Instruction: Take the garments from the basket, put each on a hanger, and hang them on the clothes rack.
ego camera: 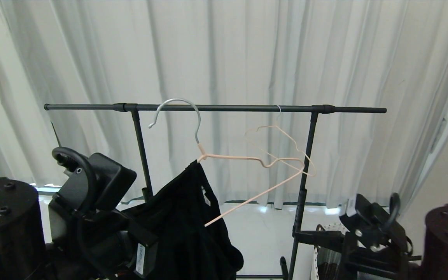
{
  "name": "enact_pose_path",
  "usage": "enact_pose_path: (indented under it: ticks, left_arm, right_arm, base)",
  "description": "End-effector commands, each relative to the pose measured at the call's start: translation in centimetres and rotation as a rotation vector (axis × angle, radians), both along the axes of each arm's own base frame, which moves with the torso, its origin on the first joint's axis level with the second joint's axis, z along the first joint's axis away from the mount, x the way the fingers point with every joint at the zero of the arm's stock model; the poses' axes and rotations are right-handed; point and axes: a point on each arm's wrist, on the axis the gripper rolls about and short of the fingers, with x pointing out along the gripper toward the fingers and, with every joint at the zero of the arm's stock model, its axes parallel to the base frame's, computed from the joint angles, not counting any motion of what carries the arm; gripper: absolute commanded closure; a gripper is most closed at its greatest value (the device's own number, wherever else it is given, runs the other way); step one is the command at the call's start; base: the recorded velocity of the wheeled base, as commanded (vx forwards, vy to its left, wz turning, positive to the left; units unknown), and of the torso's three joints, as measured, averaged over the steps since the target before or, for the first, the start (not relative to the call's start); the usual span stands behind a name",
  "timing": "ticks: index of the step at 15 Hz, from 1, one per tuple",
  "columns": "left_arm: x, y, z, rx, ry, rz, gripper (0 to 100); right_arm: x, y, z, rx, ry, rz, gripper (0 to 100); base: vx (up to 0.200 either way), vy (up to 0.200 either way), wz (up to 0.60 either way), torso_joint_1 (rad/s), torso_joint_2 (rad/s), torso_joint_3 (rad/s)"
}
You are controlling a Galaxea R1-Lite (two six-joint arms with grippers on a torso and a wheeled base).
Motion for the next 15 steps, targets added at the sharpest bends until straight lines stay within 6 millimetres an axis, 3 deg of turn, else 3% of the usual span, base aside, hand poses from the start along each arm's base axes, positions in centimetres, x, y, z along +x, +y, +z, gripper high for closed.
enact_pose_path:
  ticks: [1,4,13,15]
  left_arm:
    - [0.6,-0.6,0.1,0.003,0.003,0.000,100]
    - [0.7,-0.7,0.5,-0.005,-0.007,0.000,100]
    - [0.7,-0.9,1.1,-0.010,-0.030,-0.011,100]
    - [0.7,-0.8,1.0,-0.006,-0.028,-0.012,100]
  right_arm:
    - [2.4,3.5,-1.5,-0.048,0.056,-0.102,0]
    - [3.8,5.4,-1.8,-0.039,0.060,-0.177,0]
    - [3.9,6.0,-3.9,-0.125,0.057,-0.232,0]
    - [4.2,5.7,-5.2,-0.215,0.009,-0.294,0]
  base:
    - [0.000,0.000,0.00,0.000,0.00,0.000]
    - [0.000,0.000,0.00,0.000,0.00,0.000]
    - [0.000,0.000,0.00,0.000,0.00,0.000]
    - [0.000,0.000,0.00,0.000,0.00,0.000]
